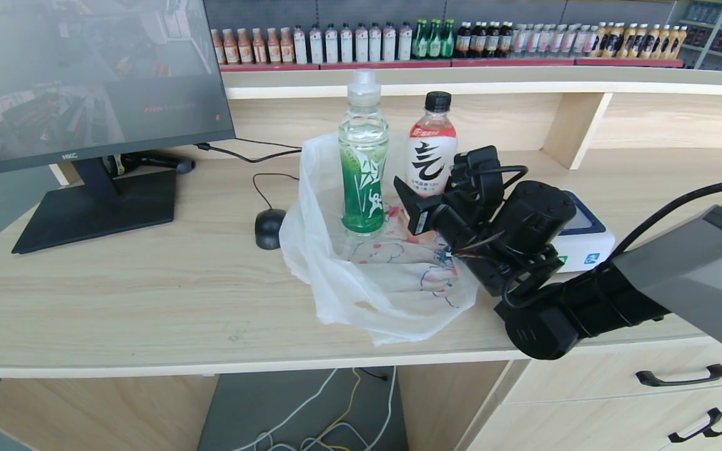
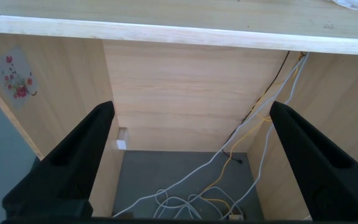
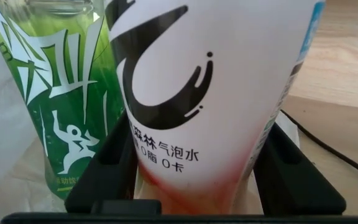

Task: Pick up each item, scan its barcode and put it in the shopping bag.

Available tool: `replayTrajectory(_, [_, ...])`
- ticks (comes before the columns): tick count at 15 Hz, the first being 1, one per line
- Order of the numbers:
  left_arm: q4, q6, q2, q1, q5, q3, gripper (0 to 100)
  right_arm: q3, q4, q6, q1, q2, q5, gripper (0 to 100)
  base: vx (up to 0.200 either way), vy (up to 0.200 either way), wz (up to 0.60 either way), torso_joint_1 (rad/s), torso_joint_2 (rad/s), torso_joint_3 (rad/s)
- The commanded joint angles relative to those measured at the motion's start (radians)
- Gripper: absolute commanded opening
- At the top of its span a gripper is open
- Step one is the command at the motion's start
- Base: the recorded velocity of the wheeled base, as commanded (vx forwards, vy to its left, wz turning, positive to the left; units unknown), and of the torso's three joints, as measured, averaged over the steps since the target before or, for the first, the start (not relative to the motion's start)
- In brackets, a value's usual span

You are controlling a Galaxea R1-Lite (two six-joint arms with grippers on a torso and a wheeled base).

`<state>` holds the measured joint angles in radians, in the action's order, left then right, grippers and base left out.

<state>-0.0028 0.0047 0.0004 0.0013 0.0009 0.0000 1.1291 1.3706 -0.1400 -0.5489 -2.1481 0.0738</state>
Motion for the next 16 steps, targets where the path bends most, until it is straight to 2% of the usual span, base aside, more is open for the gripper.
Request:
replayTrajectory(1, [0.000, 0.000, 0.000, 0.000, -0.001, 0.000, 100, -0.002, 0.001, 0.000, 0.000, 0.002, 0.000, 100, 0.000, 0.000, 0.00, 0.000, 0.00, 0.000])
replayTrajectory(11, [0.000, 0.000, 0.000, 0.000, -0.001, 0.000, 100, -0.126, 0.033, 0.028, -0.002, 0.080, 0.014, 100, 0.000, 0.000, 0.00, 0.000, 0.00, 0.000])
replayTrajectory(14, [0.000, 0.000, 0.000, 0.000, 0.001, 0.000, 100, -0.213, 0.073, 0.026, -0.022, 0.157, 0.040, 100, 0.000, 0.000, 0.00, 0.000, 0.00, 0.000])
replayTrajectory(16, [0.000, 0.000, 0.000, 0.000, 0.001, 0.000, 100, -0.359, 0.122, 0.025, -0.052, 0.251, 0.053, 100, 0.000, 0.000, 0.00, 0.000, 0.00, 0.000])
